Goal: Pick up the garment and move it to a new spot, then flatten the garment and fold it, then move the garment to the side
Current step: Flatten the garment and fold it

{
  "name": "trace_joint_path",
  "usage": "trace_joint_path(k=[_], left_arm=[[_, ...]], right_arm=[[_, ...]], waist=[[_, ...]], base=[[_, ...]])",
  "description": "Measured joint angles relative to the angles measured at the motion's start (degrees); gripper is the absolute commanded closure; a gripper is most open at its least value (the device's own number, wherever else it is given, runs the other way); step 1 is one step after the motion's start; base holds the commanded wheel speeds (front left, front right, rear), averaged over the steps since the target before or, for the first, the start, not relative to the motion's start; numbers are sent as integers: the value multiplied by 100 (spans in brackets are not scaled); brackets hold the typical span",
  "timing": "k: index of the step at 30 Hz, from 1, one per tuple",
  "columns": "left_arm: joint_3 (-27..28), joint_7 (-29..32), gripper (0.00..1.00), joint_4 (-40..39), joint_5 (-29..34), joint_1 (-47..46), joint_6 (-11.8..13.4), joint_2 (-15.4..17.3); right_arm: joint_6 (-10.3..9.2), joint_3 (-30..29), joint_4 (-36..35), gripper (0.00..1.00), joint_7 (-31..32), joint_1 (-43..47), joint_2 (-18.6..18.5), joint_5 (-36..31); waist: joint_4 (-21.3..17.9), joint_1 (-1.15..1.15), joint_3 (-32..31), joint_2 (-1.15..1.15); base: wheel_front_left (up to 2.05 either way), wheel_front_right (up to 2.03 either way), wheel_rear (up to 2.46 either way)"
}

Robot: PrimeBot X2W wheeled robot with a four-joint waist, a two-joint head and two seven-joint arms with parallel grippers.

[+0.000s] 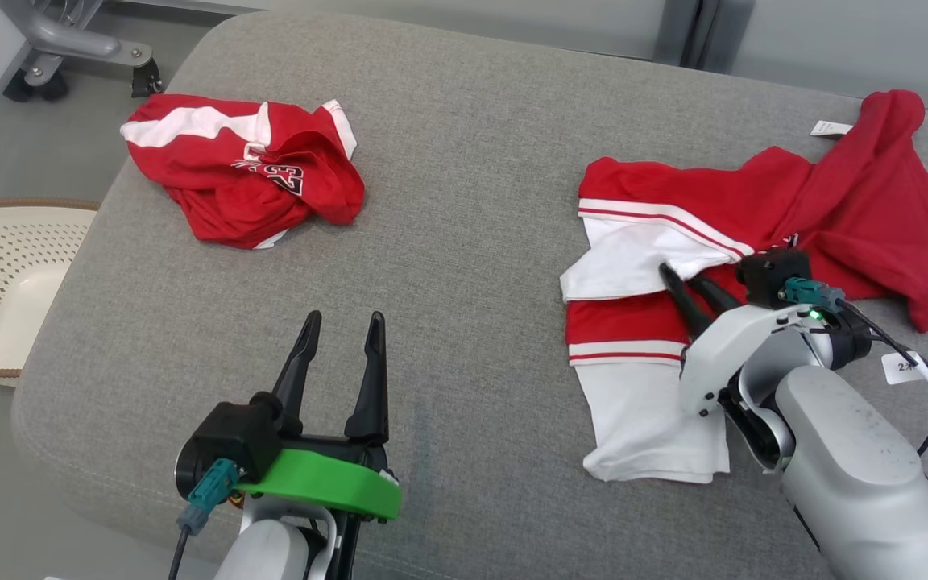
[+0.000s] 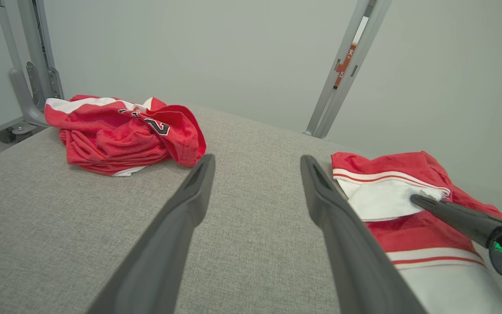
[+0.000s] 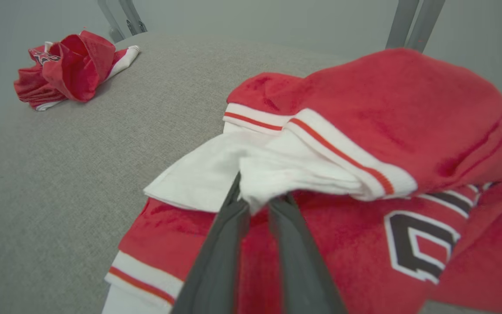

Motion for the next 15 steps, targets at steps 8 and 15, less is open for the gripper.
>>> trace_joint_path(k=[8,15], left_arm=[[-78,0,0,-13,-57,0,0,0],[-255,0,0,-35,-165,-97,1,1]], right_arm=[[-1,160,-339,100,-7,-589,-25,119],[-1,-107,-187,100,319,-1787,-63,74]], waist=[[57,0,41,0],[277,0,181,0]], base=[[0,0,0],[0,0,0]])
